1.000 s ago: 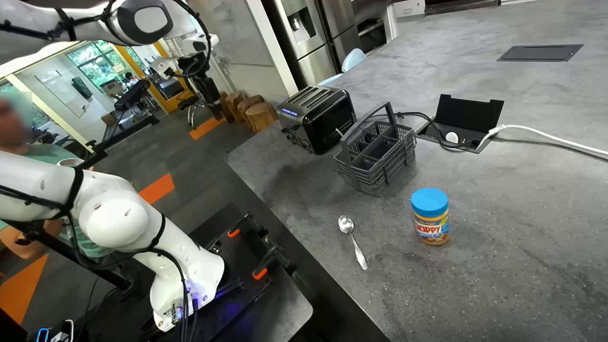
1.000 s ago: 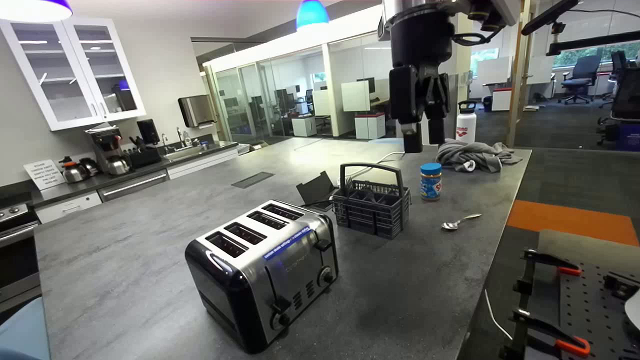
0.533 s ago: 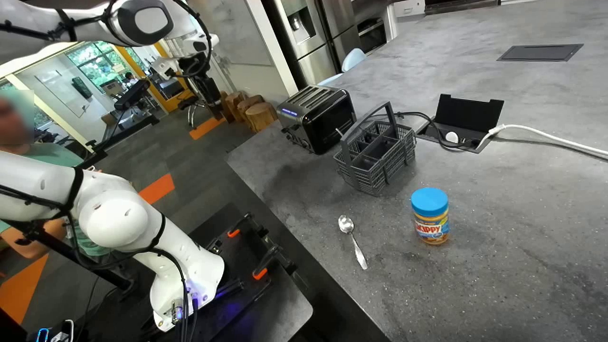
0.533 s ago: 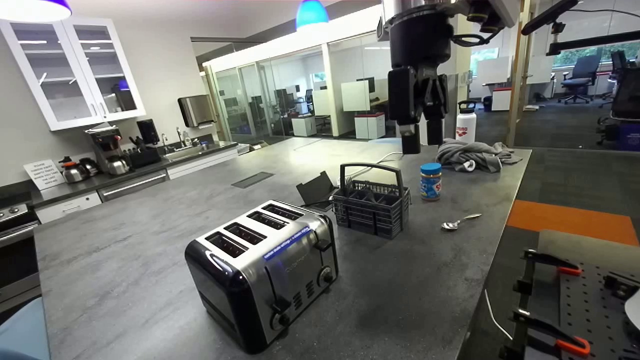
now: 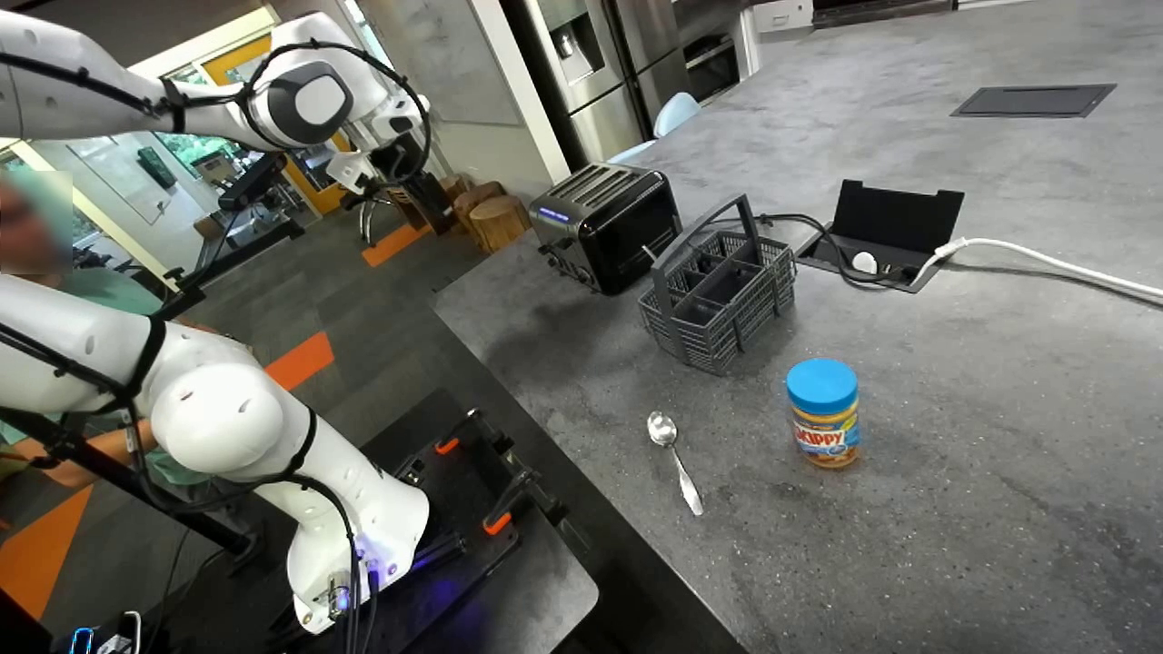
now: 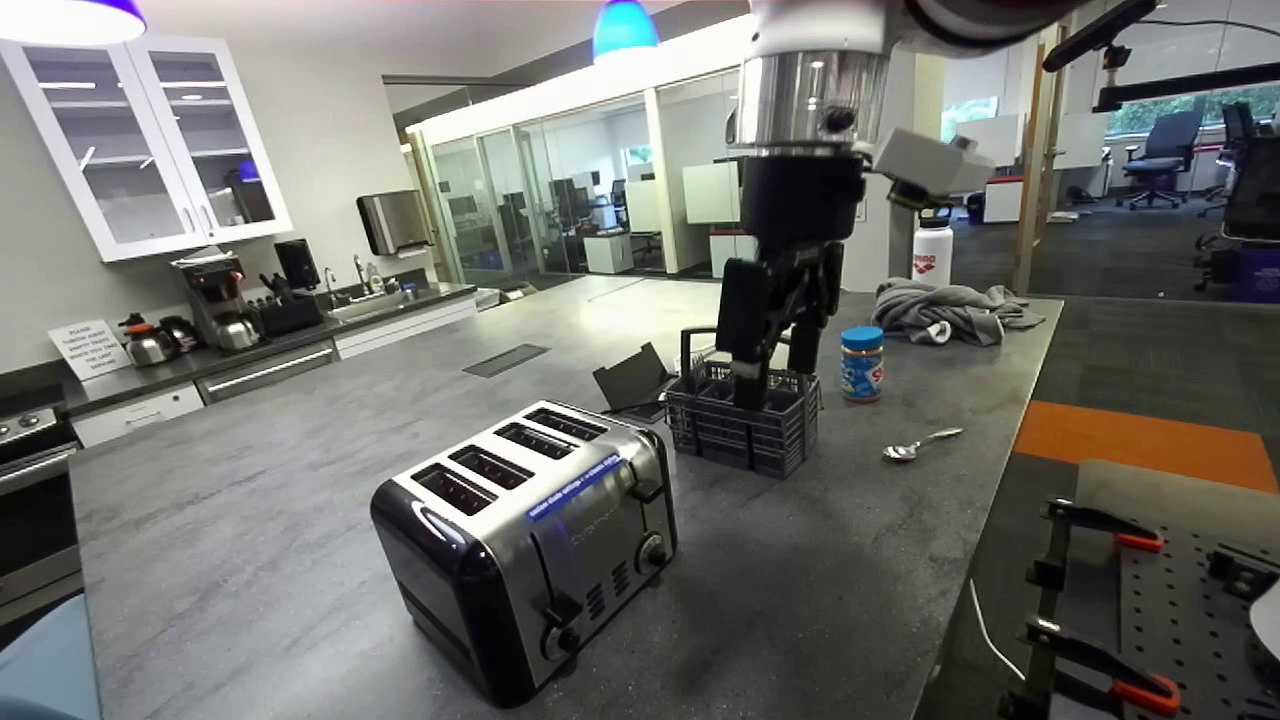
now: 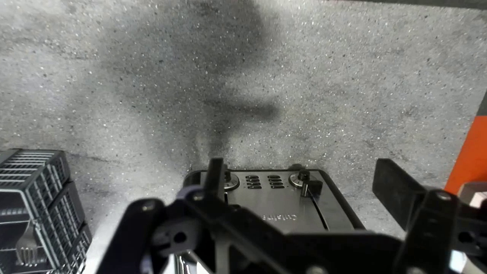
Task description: Push the toaster lever up
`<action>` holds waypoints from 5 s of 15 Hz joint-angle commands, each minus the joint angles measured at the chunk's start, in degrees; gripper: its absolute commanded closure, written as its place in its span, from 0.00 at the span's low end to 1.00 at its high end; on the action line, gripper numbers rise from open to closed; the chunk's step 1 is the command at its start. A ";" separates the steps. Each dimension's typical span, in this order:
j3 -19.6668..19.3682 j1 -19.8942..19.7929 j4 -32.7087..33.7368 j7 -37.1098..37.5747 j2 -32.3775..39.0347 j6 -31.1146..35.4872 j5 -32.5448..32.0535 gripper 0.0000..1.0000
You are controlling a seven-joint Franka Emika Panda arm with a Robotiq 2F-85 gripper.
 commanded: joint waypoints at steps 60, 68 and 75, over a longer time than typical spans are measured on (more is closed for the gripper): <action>-18.76 17.83 21.06 85.84 52.53 32.21 -97.02 1.00; -19.05 17.38 24.10 86.47 55.08 33.07 -101.87 1.00; -19.28 17.26 26.58 87.43 57.41 33.01 -103.68 1.00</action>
